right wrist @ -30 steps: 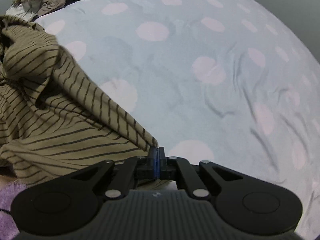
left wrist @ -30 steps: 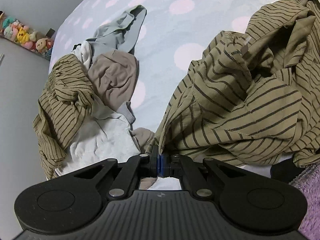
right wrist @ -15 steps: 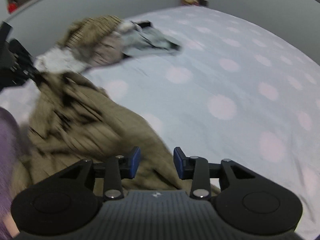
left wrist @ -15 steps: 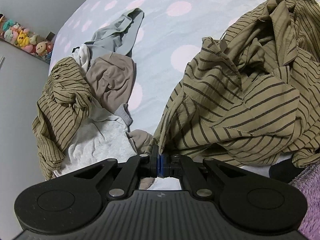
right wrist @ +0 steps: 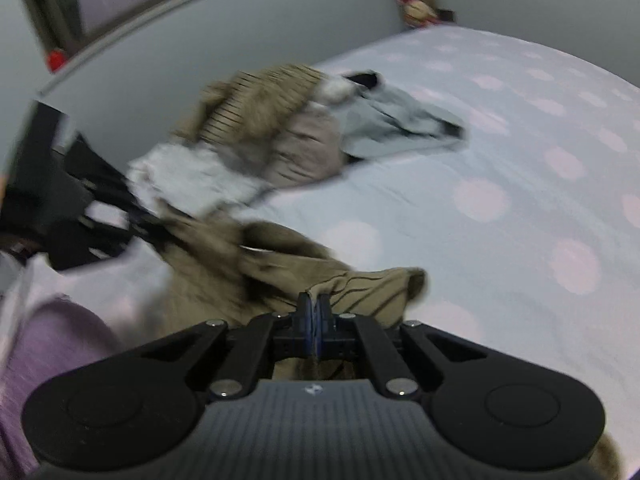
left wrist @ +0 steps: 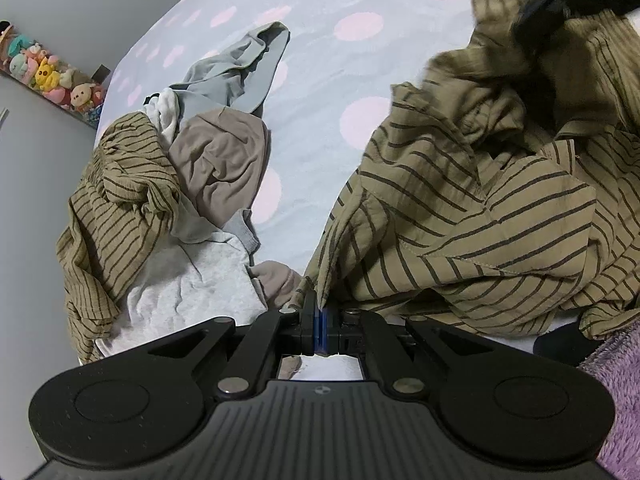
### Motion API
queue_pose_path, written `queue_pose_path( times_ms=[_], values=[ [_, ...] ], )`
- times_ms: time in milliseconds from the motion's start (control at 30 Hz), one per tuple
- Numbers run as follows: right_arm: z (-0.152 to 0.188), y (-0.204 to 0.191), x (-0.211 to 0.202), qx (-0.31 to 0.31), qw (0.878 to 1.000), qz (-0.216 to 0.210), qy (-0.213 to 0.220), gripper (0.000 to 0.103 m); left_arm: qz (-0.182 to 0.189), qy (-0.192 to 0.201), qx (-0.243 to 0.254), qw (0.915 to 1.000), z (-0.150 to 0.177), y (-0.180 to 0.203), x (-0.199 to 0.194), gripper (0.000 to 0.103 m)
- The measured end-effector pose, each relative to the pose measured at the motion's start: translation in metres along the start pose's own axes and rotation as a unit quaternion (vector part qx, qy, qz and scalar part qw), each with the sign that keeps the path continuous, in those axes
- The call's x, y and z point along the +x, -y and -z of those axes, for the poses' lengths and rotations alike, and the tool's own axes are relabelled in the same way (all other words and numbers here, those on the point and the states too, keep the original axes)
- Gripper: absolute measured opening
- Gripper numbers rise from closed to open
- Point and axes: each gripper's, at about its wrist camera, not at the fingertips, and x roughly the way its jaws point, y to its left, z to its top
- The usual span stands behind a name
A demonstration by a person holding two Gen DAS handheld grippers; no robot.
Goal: Fold clothes
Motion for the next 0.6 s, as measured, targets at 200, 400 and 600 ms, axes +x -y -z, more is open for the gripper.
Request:
queue_pose_path(
  times_ms=[200,400,600],
  values=[
    [0.009,-0.039,0.065,-0.039,0.998,-0.008,-0.050,0.003,0.007,0.003,-0.006,0.9999,0.004,0.001,0.002,0.000],
    [0.023,-0.036,0.074,-0.058,0.997,-0.005,-0.060,0.016,0.013,0.004,-0.008,0.9999,0.006,0.001,0.006,0.000],
    [0.023,-0.020,0.003,-0.109,0.993,-0.013,-0.030,0.035,0.017,0.000,-0.005,0.9998,0.007,-0.001,0.013,0.000]
  ],
)
